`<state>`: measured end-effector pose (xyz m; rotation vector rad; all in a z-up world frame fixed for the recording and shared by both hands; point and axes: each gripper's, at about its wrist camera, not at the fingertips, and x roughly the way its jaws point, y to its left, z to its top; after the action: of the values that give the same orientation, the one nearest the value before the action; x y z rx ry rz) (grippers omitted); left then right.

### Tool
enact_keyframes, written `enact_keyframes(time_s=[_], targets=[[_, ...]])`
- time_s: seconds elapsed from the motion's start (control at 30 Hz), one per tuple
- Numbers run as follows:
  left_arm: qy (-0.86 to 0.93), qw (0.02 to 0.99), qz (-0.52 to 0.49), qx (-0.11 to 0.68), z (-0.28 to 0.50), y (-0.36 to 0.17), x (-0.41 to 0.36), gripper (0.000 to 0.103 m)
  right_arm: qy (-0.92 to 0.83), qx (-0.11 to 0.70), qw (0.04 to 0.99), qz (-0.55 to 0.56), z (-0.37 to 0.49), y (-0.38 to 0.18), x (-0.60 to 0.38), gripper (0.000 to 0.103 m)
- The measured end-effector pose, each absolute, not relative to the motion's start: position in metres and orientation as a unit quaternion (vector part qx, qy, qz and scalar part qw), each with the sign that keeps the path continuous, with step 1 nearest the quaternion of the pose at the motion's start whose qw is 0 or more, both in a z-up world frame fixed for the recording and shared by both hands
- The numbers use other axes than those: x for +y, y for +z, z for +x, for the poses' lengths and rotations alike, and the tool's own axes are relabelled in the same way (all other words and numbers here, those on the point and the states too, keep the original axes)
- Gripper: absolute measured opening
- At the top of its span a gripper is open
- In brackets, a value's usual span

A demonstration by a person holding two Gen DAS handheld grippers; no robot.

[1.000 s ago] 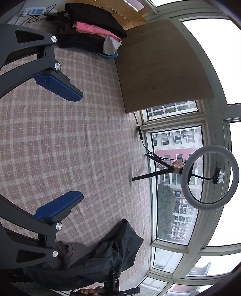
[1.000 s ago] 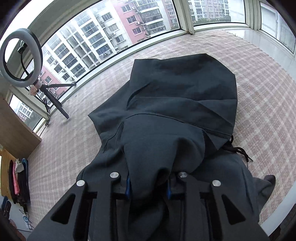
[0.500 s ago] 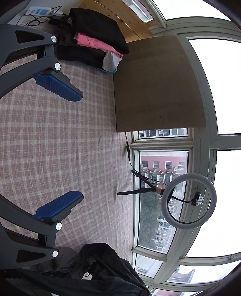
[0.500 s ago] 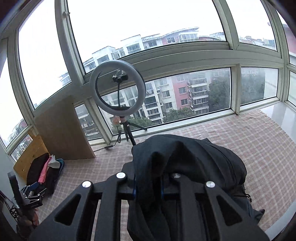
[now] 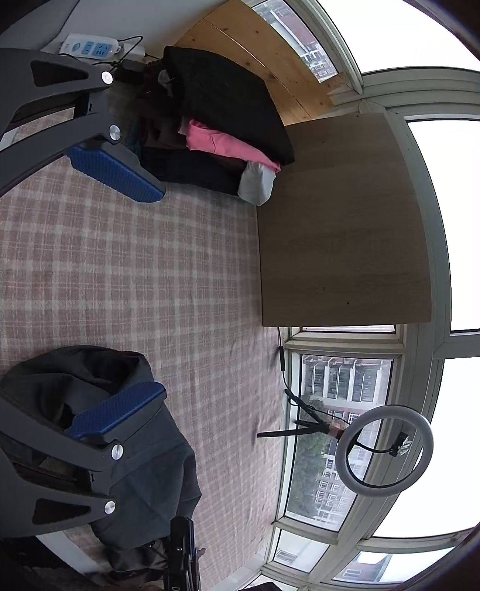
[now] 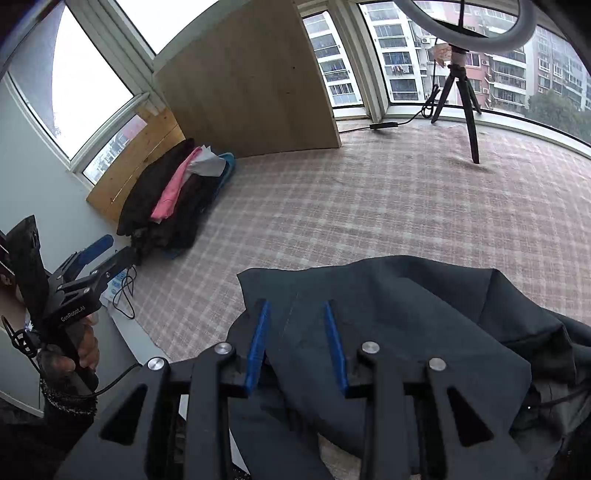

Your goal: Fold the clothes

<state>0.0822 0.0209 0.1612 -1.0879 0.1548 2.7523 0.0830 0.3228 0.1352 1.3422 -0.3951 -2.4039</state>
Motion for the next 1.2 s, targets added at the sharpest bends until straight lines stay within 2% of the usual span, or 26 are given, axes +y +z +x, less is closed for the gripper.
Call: enact_keyframes(time_s=[0.03, 0.1, 0.27, 0.37, 0.47, 0.53, 0.57, 0.6, 0.63, 0.87, 1.0, 1.07, 1.13, 1.2], targets=[[0.921, 0.107, -0.369, 0.058, 0.082, 0.157, 0.031, 0.098, -0.852, -0.156, 0.157, 0.475, 0.089, 0.131, 0.342, 0.034], [0.912, 0.148, -0.376, 0.073, 0.088, 0.148, 0.054, 0.098, -0.859, -0.156, 0.083, 0.480, 0.098, 0.122, 0.379, 0.047], [0.878, 0.259, -0.378, 0.137, 0.116, 0.119, 0.124, 0.097, -0.838, -0.200, -0.006, 0.507, 0.125, 0.084, 0.436, 0.049], [0.865, 0.297, -0.365, 0.177, 0.134, 0.112, 0.152, 0.097, -0.822, -0.233, -0.038, 0.518, 0.145, 0.058, 0.456, 0.056], [0.856, 0.318, -0.356, 0.199, 0.143, 0.111, 0.166, 0.097, -0.800, -0.277, -0.032, 0.531, 0.150, 0.034, 0.464, 0.056], [0.857, 0.315, -0.358, 0.196, 0.139, 0.115, 0.162, 0.097, -0.803, -0.286, 0.007, 0.523, 0.146, 0.030, 0.457, 0.055], [0.860, 0.309, -0.359, 0.192, 0.136, 0.116, 0.157, 0.097, -0.808, -0.287, 0.029, 0.514, 0.142, 0.030, 0.451, 0.041], [0.864, 0.299, -0.361, 0.186, 0.133, 0.118, 0.150, 0.097, -0.812, -0.285, 0.049, 0.507, 0.138, 0.033, 0.445, 0.011], [0.867, 0.290, -0.362, 0.181, 0.130, 0.120, 0.142, 0.097, -0.817, -0.277, 0.059, 0.503, 0.131, 0.039, 0.439, 0.005], [0.893, 0.220, -0.374, 0.123, 0.120, 0.128, 0.074, 0.097, -0.876, -0.226, 0.127, 0.406, 0.051, 0.140, 0.390, 0.004], [0.903, 0.186, -0.377, 0.088, 0.121, 0.129, 0.040, 0.097, -0.890, -0.166, 0.199, 0.376, -0.016, 0.208, 0.305, 0.004], [0.907, 0.171, -0.379, 0.070, 0.120, 0.128, 0.026, 0.097, -0.878, -0.131, 0.245, 0.389, -0.058, 0.226, 0.241, 0.004], [0.905, 0.161, -0.389, 0.052, 0.114, 0.124, 0.017, 0.097, -0.841, -0.099, 0.282, 0.450, -0.102, 0.226, 0.180, 0.008], [0.903, 0.154, -0.400, 0.034, 0.108, 0.121, 0.009, 0.097, -0.821, -0.087, 0.272, 0.494, -0.123, 0.223, 0.148, 0.009]])
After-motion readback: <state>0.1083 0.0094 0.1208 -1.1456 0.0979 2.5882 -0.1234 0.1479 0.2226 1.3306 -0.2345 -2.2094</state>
